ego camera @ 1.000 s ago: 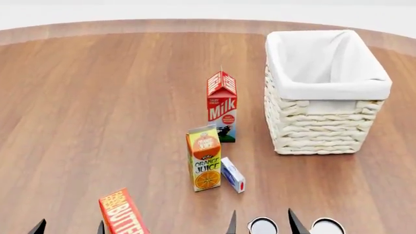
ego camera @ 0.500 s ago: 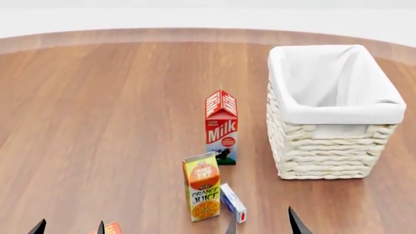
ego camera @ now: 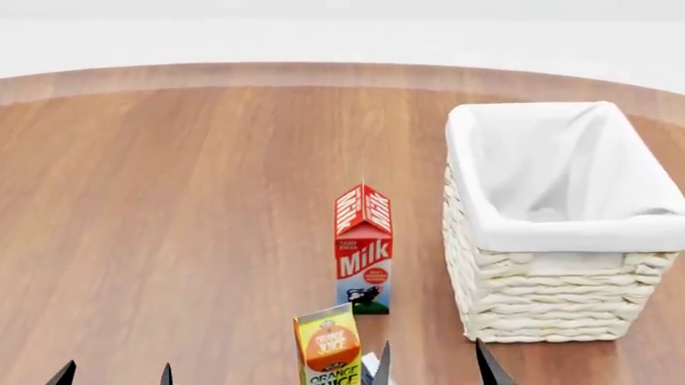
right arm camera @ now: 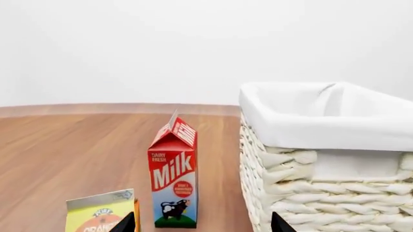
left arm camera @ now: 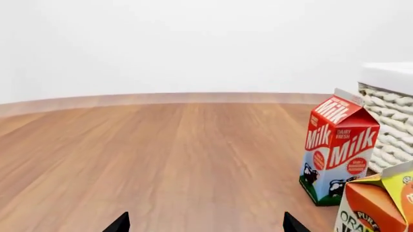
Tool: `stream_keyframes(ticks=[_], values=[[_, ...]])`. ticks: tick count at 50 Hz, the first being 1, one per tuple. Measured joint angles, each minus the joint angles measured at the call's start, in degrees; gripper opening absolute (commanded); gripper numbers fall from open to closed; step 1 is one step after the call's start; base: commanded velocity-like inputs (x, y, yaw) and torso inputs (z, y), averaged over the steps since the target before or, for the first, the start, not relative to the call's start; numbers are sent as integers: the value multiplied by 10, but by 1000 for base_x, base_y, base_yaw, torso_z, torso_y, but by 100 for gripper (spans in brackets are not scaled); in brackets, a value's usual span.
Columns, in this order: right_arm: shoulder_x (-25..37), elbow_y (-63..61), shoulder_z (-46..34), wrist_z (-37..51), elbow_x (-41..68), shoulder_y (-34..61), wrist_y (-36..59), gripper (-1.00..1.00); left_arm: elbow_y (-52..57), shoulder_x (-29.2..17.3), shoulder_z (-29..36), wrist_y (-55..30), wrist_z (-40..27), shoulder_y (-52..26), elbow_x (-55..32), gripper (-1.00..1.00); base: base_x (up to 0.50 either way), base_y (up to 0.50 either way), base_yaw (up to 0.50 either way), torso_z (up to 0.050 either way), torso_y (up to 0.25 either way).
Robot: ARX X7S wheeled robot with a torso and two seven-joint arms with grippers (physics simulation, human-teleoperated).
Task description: Pick up the orange juice, and put it in the basket.
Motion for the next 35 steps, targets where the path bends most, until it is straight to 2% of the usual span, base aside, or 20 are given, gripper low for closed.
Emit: stream_keyframes(ticks=[27,35], values=[[6,7,-9,7,9,2,-7,100,-1,-7,9,2,-9,-2,-7,100,234,0,0,0,0],[7,5,-13,10,10,1,-7,100,-1,-9,12,3,-11,-2,-9,100,0,0,0,0,1]])
